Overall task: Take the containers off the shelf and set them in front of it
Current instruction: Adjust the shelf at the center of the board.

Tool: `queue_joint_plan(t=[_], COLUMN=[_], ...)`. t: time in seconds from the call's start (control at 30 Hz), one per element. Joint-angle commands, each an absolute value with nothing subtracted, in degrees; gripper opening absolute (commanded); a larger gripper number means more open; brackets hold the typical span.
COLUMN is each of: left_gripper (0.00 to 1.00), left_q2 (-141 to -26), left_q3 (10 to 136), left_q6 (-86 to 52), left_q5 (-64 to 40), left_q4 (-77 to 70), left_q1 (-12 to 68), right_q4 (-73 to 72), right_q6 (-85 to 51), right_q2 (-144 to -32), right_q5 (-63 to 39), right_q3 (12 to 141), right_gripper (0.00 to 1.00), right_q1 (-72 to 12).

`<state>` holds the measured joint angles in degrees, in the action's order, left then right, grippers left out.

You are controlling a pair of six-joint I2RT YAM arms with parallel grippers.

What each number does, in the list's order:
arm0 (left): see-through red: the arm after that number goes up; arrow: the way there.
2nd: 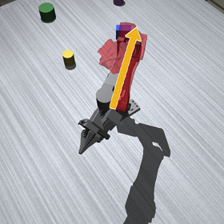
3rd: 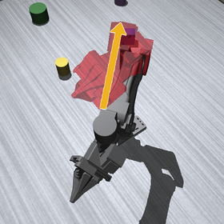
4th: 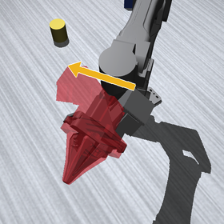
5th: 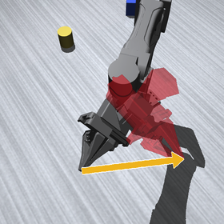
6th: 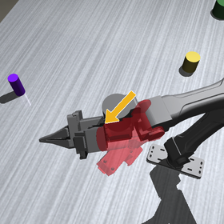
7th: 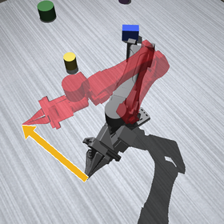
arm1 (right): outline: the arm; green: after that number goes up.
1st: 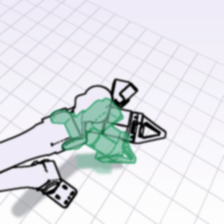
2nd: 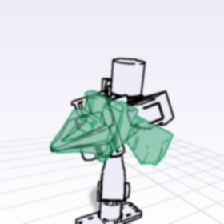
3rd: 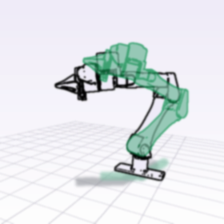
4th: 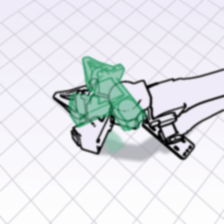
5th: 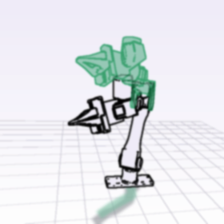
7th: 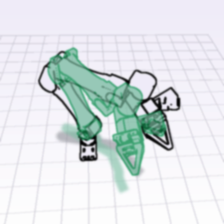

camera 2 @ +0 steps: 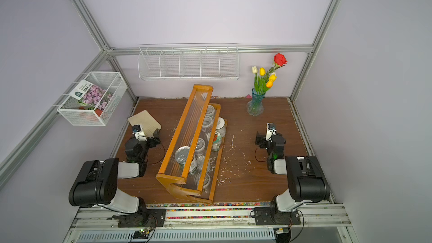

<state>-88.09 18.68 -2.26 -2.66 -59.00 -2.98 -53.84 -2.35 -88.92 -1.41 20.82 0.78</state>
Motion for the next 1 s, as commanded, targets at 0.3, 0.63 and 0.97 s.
queue_joint_plan(t=[0.3,0.63,0.97], left_gripper=[1.0,1.0,1.0], left_q2=[-83.9,-70.5,-53.5], left_q3=[16.2,20.0,38.6], left_q6=[-1.5,-0.6,-7.7], left_q5=[-4.1,-6.6,-10.9], left_q4=[-60.4,-43.9,-3.9], left_q1=[-2.9,-2.9,-2.8], right_q4=[-53.7,-44.6,-17.4], right_q6=[-1.9,-0.9,-0.6], right_q2=[-89.5,-79.1,-62.4], right_q5=[-2.1,-6.2,-25.8], right_q3=[21.3,22.0,34.5], right_gripper=[0.99,0.99,0.98], right_q1=[0.6,0.8,0.7])
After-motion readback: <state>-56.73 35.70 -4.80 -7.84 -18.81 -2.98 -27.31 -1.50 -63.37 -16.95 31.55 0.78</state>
